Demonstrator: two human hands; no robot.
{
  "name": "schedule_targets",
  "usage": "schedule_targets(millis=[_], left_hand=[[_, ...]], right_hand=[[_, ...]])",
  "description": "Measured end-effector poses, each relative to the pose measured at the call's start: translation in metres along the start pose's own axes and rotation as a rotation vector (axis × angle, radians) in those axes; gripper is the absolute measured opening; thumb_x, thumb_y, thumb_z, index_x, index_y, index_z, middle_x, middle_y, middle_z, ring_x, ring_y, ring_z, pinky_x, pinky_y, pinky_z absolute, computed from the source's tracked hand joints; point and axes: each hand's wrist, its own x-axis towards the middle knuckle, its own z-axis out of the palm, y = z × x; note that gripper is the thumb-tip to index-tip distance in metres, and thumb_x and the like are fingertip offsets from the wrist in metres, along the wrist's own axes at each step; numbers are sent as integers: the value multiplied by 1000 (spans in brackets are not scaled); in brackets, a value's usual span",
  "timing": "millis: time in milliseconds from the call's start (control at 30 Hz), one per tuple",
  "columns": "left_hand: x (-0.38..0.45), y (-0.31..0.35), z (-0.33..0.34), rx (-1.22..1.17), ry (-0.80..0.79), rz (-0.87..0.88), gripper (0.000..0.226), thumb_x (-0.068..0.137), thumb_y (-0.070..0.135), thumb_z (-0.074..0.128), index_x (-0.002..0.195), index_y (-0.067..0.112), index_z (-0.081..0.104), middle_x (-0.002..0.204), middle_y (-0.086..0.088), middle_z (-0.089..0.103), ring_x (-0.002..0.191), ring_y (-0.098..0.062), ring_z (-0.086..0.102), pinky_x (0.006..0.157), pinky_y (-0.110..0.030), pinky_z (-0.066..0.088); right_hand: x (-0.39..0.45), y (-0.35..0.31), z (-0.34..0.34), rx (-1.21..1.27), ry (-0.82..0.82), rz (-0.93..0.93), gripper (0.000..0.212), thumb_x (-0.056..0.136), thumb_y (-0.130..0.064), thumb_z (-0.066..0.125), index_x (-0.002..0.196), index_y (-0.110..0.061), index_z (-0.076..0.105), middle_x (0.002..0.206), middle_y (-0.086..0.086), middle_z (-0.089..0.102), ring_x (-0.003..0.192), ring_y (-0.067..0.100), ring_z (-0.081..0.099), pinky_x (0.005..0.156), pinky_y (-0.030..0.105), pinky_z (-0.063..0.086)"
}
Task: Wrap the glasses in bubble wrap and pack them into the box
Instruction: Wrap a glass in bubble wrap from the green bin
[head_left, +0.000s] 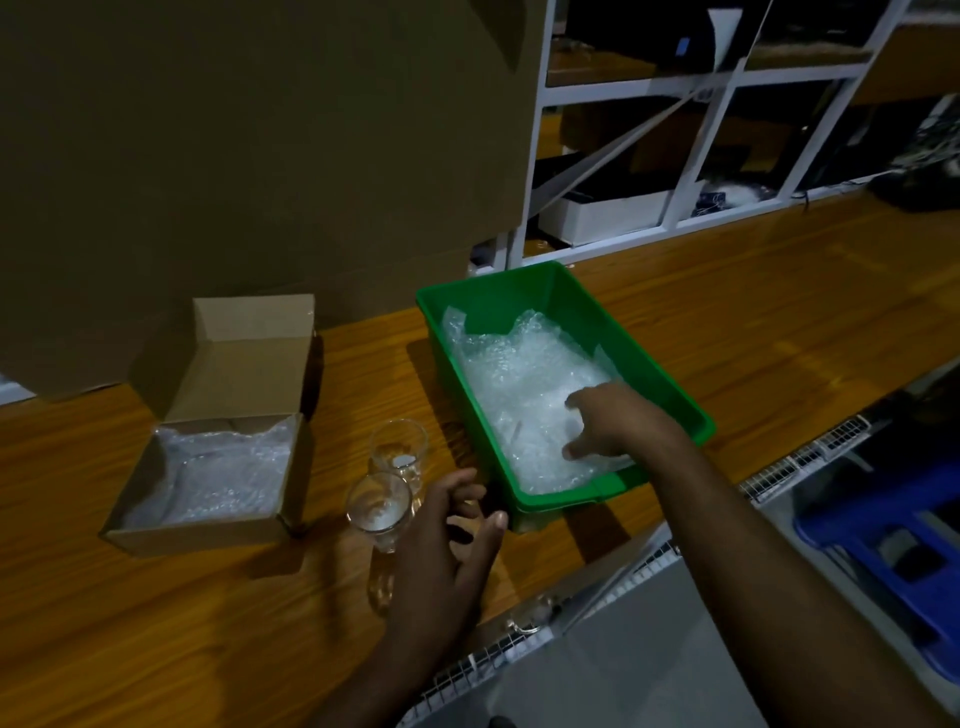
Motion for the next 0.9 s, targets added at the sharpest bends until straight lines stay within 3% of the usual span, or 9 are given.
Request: schedule_targets(millis=[67,167,233,300,400,467,633,733,900], left_hand=[[3,1,5,-28,-34,-26,46,87,46,66,129,34,53,109,19,65,96,-7,66,70,-19,54],[2,3,10,-53,-71,-42,48,86,52,65,129,37,51,107,15,66,96,-10,66,71,-23,55],[2,3,11,-50,-72,-43,46,87,50,65,129,36,52,106,14,67,96,-10,67,70,-24,55],[2,2,9,-54,-59,-37,43,88,42,67,128,34,52,106,11,67,94,-9,67,69,-20,54],[4,2,5,-74,-39,-28,41,89,33,68,126,27,54,108,8,68,92,-9,68,70,-17,54],[5,5,2,-86,-23,-21,40,88,32,68,125,26,54,109,8,68,92,-8,68,69,-16,53],[8,5,-8,-71,-6,5,39,86,34,66,123,34,53,108,15,68,90,-6,67,62,-15,51],[9,7,-18,-50,-11,36,38,87,37,66,122,36,52,109,21,67,90,-5,68,62,-16,52],[15,11,-30,-80,9,92,39,88,44,62,124,30,53,111,19,65,87,-10,67,61,-21,53]], right_hand=[[8,2,7,-51,-21,16,50,81,-37,80,125,-16,65,126,8,66,112,28,62,94,40,54],[17,6,13,-2,199,64,16,83,-20,73,99,-18,74,101,5,73,86,24,69,80,41,61],[20,11,15,13,341,78,11,86,-13,65,90,-17,74,88,4,73,73,22,68,71,41,62],[21,16,14,72,376,71,11,87,-11,62,87,-15,73,83,4,72,68,20,67,66,39,62],[20,20,11,258,348,47,4,85,-10,72,87,-13,74,87,2,72,75,18,68,72,39,62],[16,21,10,353,371,55,17,81,-7,80,94,-16,72,94,1,69,86,18,67,79,37,61],[4,26,1,670,405,-58,29,79,11,68,84,-17,65,89,-3,67,85,16,65,71,25,54],[-7,28,-14,803,541,-77,30,79,10,70,94,-15,66,100,0,67,94,17,64,80,27,55],[-44,17,-42,1515,463,-383,34,85,17,59,99,-13,59,111,4,61,97,18,62,84,33,58]])
